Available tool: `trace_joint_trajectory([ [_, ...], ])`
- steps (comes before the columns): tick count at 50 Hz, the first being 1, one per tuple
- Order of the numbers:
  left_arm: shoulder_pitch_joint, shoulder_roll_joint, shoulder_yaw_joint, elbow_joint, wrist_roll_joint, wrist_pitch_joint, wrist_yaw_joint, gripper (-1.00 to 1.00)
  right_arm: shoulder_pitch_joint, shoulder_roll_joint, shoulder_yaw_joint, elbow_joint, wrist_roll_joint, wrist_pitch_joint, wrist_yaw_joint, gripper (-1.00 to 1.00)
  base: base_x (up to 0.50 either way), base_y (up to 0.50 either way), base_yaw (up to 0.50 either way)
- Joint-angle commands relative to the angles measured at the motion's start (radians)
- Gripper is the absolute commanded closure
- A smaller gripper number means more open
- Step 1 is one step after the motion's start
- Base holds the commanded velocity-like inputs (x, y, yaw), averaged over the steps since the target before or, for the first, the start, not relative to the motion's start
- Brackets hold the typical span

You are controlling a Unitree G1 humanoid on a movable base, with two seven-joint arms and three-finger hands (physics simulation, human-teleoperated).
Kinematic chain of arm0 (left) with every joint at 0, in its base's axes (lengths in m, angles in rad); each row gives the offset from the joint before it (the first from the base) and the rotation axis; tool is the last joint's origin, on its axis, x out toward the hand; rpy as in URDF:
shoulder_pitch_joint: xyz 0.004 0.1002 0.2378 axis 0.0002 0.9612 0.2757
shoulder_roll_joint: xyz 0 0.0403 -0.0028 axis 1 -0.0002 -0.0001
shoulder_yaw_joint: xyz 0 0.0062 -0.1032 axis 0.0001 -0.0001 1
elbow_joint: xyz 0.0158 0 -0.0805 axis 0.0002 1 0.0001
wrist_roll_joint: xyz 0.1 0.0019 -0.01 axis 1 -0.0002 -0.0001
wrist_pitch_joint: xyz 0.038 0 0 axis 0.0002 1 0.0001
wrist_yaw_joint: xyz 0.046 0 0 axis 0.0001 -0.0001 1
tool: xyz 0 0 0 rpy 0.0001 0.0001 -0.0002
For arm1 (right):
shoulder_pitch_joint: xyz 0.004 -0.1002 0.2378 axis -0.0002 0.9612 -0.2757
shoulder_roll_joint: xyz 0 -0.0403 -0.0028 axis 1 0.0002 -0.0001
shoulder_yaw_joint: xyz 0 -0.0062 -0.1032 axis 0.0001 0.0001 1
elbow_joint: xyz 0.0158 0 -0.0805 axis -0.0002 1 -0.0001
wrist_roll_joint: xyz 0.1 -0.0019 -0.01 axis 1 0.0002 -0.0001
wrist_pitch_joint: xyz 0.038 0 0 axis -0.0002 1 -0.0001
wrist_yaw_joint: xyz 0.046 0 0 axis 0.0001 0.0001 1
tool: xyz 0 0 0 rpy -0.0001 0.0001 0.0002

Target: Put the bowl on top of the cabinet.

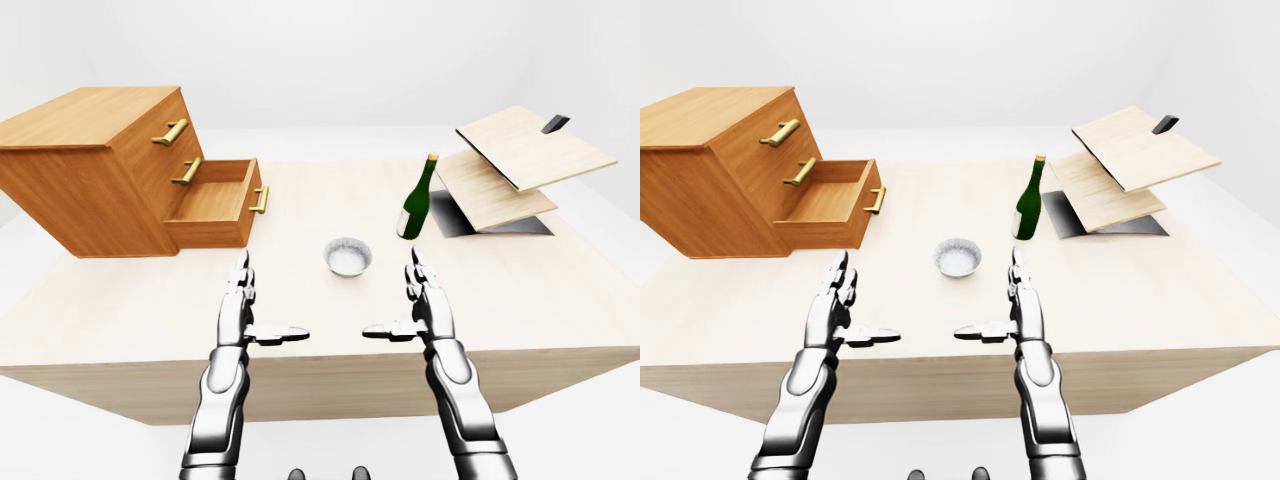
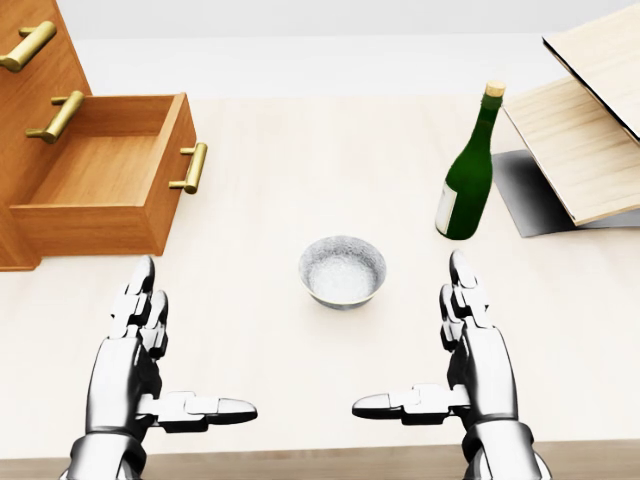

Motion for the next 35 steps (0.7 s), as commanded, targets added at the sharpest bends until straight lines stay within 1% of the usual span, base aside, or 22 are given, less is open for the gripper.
trace_joint_trajectory([
  [1, 0.0, 0.012, 0.024, -0.004, -0.012, 0.002, -0.024, -1.0, -0.007, -0.014, -0.027, 0.014, 0.004, 0.014, 0.016, -1.0, 0.0, 0.0, 0.0],
  [6, 0.002, 0.012, 0.024, -0.012, -0.013, 0.007, -0.025, -1.0, -0.001, -0.014, -0.024, -0.009, 0.002, 0.031, 0.016, -1.0, 0.0, 0.0, 0.0],
  [9, 0.003, 0.012, 0.025, -0.019, -0.014, 0.012, -0.025, -1.0, 0.002, -0.014, -0.024, -0.017, 0.003, 0.034, 0.019, -1.0, 0.0, 0.0, 0.0],
  [10, 0.002, 0.012, 0.025, -0.017, -0.014, 0.011, -0.025, -1.0, 0.002, -0.014, -0.024, -0.024, 0.002, 0.039, 0.019, -1.0, 0.0, 0.0, 0.0],
  [12, 0.002, 0.013, 0.026, -0.021, -0.015, 0.014, -0.026, -1.0, 0.0, -0.015, -0.026, -0.021, 0.003, 0.037, 0.02, -1.0, 0.0, 0.0, 0.0],
  [14, 0.004, 0.013, 0.027, -0.031, -0.016, 0.02, -0.027, -1.0, 0.002, -0.015, -0.028, -0.036, 0.004, 0.049, 0.02, -1.0, 0.0, 0.0, 0.0],
  [16, 0.004, 0.015, 0.031, -0.043, -0.019, 0.029, -0.028, -1.0, -0.002, -0.017, -0.031, -0.037, 0.004, 0.05, 0.02, -1.0, 0.0, 0.0, 0.0],
  [18, 0.004, 0.016, 0.034, -0.051, -0.022, 0.035, -0.03, -1.0, 0.001, -0.017, -0.031, -0.052, 0.002, 0.058, 0.022, -1.0, 0.0, 0.0, 0.0],
  [21, 0.006, 0.019, 0.04, -0.08, -0.026, 0.056, -0.031, -1.0, 0.008, -0.017, -0.031, -0.088, 0.0, 0.083, 0.022, -1.0, 0.0, 0.0, 0.0],
  [23, 0.012, 0.022, 0.046, -0.123, -0.033, 0.084, -0.035, -1.0, 0.01, -0.019, -0.033, -0.118, -0.003, 0.083, 0.023, -1.0, 0.0, 0.0, 0.0],
  [35, 0.022, 0.03, 0.081, -0.275, -0.057, 0.086, -0.051, -1.0, 0.009, -0.025, -0.058, -0.211, -0.009, 0.083, 0.02, -1.0, 0.0, 0.0, 0.0],
])
